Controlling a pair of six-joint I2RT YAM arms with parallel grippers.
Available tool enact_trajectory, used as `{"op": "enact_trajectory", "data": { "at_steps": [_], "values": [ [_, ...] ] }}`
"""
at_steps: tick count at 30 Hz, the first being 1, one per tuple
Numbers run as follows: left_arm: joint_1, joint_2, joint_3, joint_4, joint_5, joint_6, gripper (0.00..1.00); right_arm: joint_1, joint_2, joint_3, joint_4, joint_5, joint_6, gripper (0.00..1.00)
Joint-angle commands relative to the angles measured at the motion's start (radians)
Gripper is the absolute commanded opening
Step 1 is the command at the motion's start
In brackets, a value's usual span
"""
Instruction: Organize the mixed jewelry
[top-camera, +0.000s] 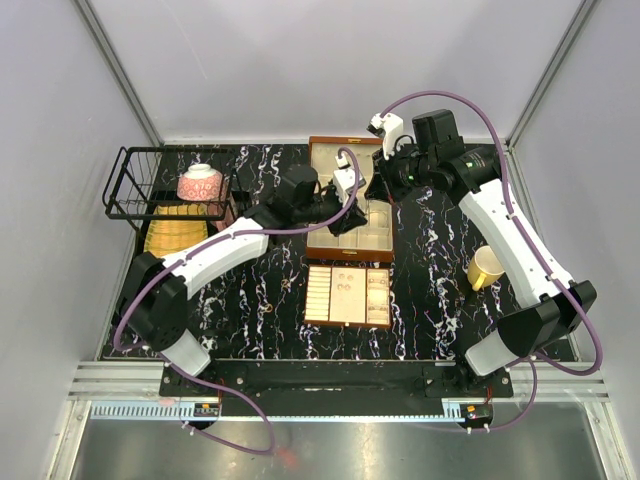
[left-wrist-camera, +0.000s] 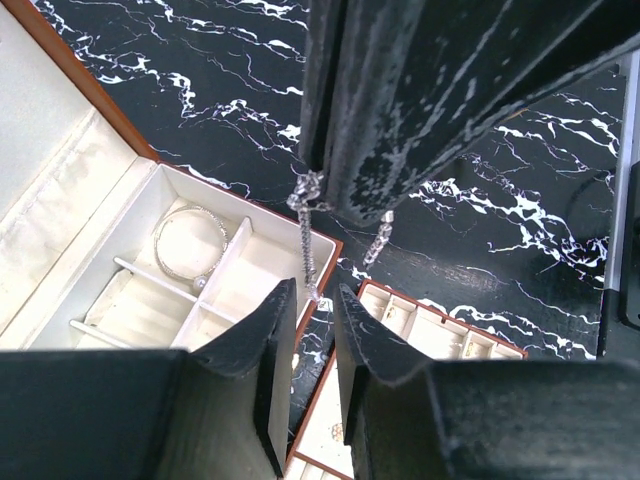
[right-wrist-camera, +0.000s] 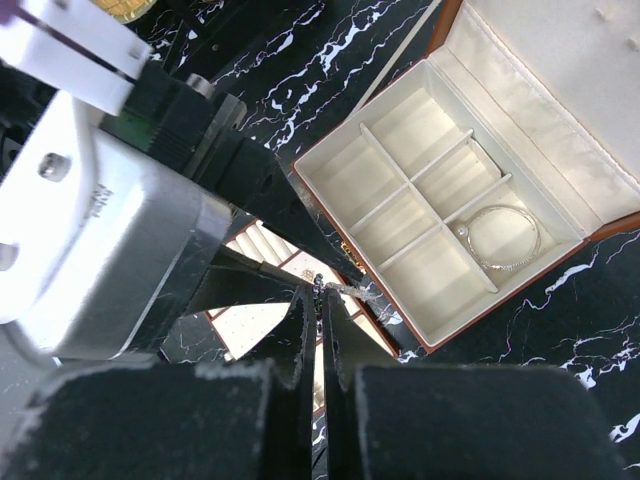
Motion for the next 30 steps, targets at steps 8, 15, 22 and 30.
{"op": "enact_trajectory", "data": {
  "at_steps": [8, 15, 22, 30],
  "values": [
    [-0.004, 0.039, 0.072, 0.034, 0.028, 0.007, 0.18, 0.008, -0.006, 0.003, 0.040, -0.020, 0.008, 0.00],
    [-0.004, 0.045, 0.074, 0.032, 0.032, 0.007, 0.12, 0.008, -0.006, -0.006, 0.043, -0.020, 0.008, 0.00],
    [-0.004, 0.043, 0.077, 0.026, 0.034, 0.010, 0.06, 0.008, -0.012, -0.014, 0.043, -0.009, 0.004, 0.00],
    [-0.004, 0.040, 0.063, 0.026, 0.031, 0.018, 0.00, 0.008, -0.024, -0.021, 0.043, 0.009, -0.007, 0.00]
  ]
}}
